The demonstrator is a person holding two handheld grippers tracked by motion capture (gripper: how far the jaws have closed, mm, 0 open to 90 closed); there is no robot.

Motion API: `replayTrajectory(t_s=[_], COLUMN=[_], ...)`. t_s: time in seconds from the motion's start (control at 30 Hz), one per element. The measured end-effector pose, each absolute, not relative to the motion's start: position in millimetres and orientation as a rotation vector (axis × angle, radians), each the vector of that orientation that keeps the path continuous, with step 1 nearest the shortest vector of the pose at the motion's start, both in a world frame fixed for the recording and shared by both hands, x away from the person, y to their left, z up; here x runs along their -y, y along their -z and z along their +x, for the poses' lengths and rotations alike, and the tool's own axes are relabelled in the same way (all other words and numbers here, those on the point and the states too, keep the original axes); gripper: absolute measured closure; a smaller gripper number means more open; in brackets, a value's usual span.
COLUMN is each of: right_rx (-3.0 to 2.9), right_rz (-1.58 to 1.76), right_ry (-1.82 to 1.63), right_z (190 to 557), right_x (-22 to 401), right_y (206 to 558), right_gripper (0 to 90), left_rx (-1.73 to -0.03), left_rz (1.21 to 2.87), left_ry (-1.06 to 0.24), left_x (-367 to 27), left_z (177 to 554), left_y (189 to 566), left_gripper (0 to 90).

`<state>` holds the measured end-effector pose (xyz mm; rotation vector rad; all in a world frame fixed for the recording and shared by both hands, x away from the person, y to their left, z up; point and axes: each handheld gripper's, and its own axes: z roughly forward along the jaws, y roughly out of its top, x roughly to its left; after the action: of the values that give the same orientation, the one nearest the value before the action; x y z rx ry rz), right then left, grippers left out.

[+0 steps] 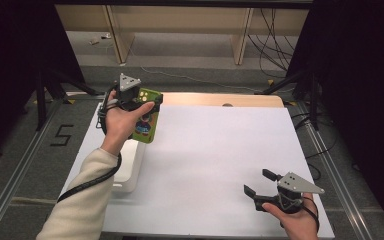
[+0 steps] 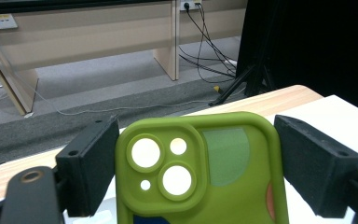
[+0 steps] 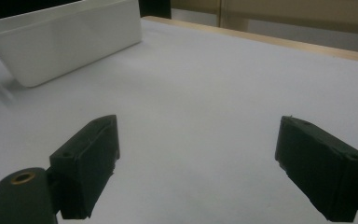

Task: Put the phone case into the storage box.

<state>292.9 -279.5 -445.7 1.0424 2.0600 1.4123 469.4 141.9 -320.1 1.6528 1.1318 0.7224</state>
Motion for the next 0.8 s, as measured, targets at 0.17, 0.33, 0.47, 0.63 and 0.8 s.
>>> replayTrajectory(t_s=[0.17, 0.33, 0.47, 0.63, 0.8], right_rx=[-2.058, -2.059, -2.058, -2.058, -2.058], right_rz=[1.043, 1.042, 1.043, 1.042, 1.043], right_ry=[-1.412, -1.414, -1.417, -1.418, -1.417], right_z=[293.1, 293.2, 292.9, 293.0, 293.0], right_x=[279.9, 280.0, 279.8, 279.9, 280.3], right_y=[445.8, 445.9, 445.6, 445.8, 445.8], right_gripper=[14.8, 14.8, 14.8, 14.8, 14.8], left_rx=[-1.134, -1.135, -1.137, -1.144, -1.15], left_rz=[1.65, 1.654, 1.649, 1.646, 1.64], left_ry=[-0.722, -0.722, -0.728, -0.737, -0.745], left_x=[-142.9, -143.4, -145.2, -148.9, -151.9], left_z=[469.6, 470.1, 470.6, 471.2, 472.2], left_y=[320.0, 320.3, 319.7, 318.8, 318.6], left_gripper=[16.9, 16.9, 16.9, 16.9, 16.9])
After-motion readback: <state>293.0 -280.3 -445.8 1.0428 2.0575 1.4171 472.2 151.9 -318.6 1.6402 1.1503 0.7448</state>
